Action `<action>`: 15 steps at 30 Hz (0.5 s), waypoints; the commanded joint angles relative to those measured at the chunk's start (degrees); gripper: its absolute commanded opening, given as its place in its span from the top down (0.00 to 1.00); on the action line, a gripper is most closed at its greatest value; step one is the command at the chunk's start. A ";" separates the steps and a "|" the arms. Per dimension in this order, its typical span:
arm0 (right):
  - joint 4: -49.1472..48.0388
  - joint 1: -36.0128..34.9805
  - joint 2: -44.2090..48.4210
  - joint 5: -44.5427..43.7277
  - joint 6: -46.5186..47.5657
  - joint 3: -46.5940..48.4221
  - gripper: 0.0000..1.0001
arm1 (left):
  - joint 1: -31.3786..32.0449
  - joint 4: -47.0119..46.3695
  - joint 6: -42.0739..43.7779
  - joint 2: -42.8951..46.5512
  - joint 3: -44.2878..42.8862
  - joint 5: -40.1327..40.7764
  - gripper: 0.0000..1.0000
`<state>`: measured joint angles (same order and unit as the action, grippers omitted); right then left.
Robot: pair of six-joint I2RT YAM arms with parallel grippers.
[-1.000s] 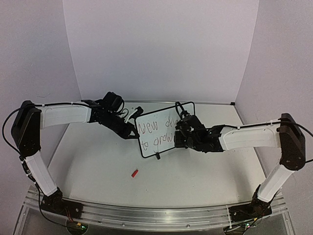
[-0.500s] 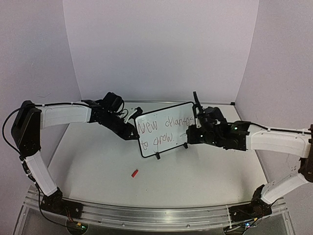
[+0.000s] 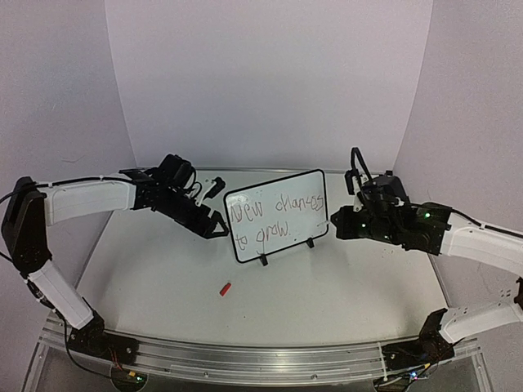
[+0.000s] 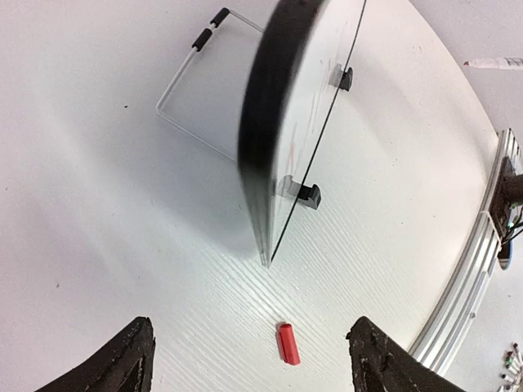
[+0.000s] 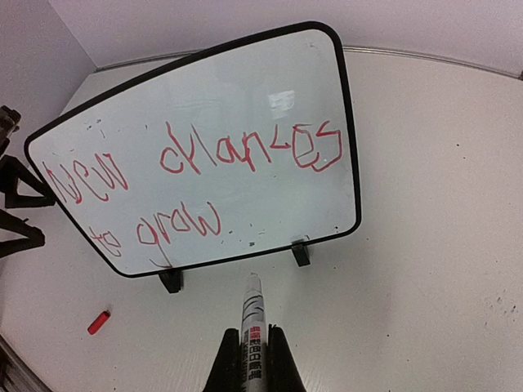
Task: Write a sentence on the whiteboard
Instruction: Write a sentence on the whiteboard, then pick up the pen cap from the center of the board.
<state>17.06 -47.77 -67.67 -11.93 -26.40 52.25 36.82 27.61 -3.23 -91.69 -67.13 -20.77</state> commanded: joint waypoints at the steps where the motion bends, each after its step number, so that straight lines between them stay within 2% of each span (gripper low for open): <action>1: 0.89 0.09 3.74 0.59 0.42 -1.51 1.00 | 0.39 0.05 -8.22 9.93 5.75 3.59 0.19; 4: 1.03 0.06 5.30 0.98 -0.49 -2.72 1.00 | 1.41 -1.72 -14.47 13.49 10.59 6.36 0.22; 6: 1.04 0.08 6.20 1.29 -1.49 -3.29 1.00 | 4.22 -2.08 -18.39 14.55 13.42 11.93 0.26; 11: 1.14 0.10 8.17 1.79 -2.68 -3.68 1.00 | 11.68 -1.75 -24.49 12.55 16.22 19.78 0.29; 15: 1.39 0.12 8.55 1.15 -2.84 -3.83 1.00 | 16.82 -1.63 -25.91 8.79 16.07 23.54 0.27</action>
<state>18.20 -47.77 -60.25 -10.55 -28.21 48.73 49.93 26.98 -24.54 -80.12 -50.72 -4.32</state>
